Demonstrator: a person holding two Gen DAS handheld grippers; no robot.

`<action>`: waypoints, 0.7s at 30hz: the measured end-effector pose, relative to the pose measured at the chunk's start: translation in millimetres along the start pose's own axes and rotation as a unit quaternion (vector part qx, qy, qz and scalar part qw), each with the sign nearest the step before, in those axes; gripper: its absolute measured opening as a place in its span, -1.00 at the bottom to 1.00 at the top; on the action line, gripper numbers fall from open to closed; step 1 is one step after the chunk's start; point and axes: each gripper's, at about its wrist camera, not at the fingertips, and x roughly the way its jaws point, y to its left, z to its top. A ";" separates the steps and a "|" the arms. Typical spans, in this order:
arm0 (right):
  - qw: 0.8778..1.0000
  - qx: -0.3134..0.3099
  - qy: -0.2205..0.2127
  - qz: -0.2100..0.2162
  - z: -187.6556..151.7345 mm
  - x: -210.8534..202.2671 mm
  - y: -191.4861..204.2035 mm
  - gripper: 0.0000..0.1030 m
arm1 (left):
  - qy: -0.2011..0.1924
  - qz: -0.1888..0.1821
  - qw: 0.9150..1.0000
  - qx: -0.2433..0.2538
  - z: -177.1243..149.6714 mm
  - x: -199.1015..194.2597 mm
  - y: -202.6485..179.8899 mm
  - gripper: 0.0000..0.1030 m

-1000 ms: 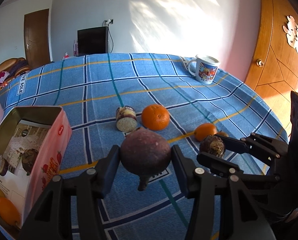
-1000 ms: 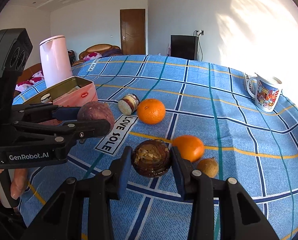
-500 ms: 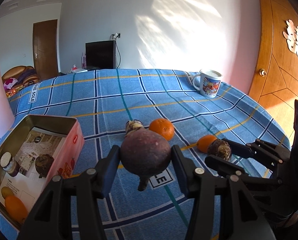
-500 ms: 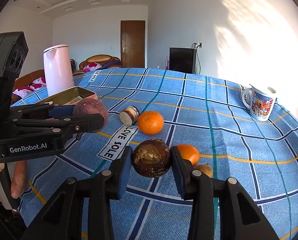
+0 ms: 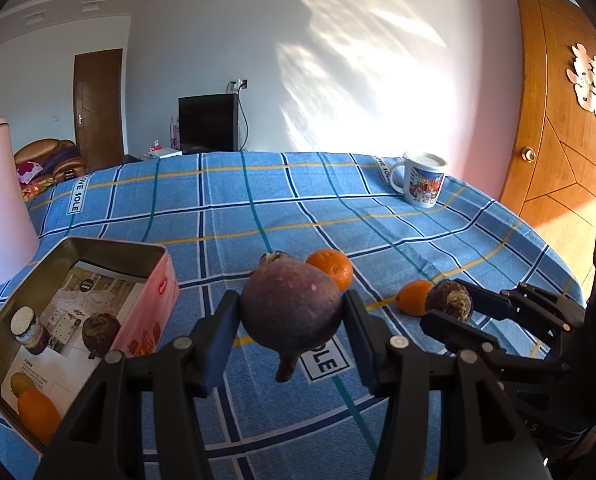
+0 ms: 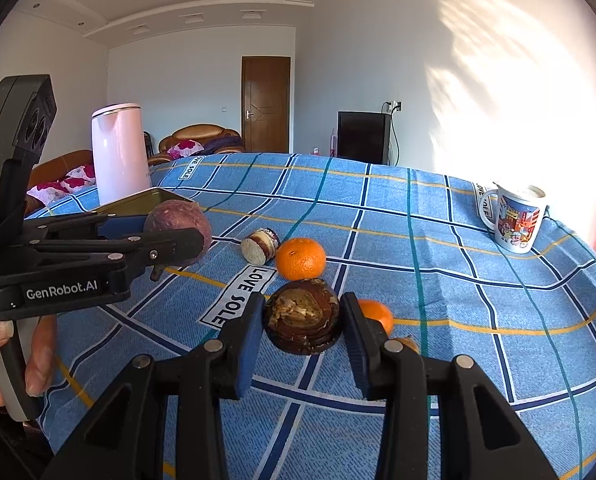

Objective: Organize fruits

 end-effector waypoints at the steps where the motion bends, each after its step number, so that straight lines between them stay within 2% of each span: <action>1: 1.000 0.000 -0.003 0.000 -0.1 -1.0 0.1 -0.22 | -0.002 0.000 1.000 0.000 -0.1 -1.1 -0.1 0.04; 21: 0.999 -0.007 -0.043 0.004 -1.1 -13.6 2.4 -0.21 | -0.047 0.015 0.999 0.007 -0.5 -17.6 -2.6 0.04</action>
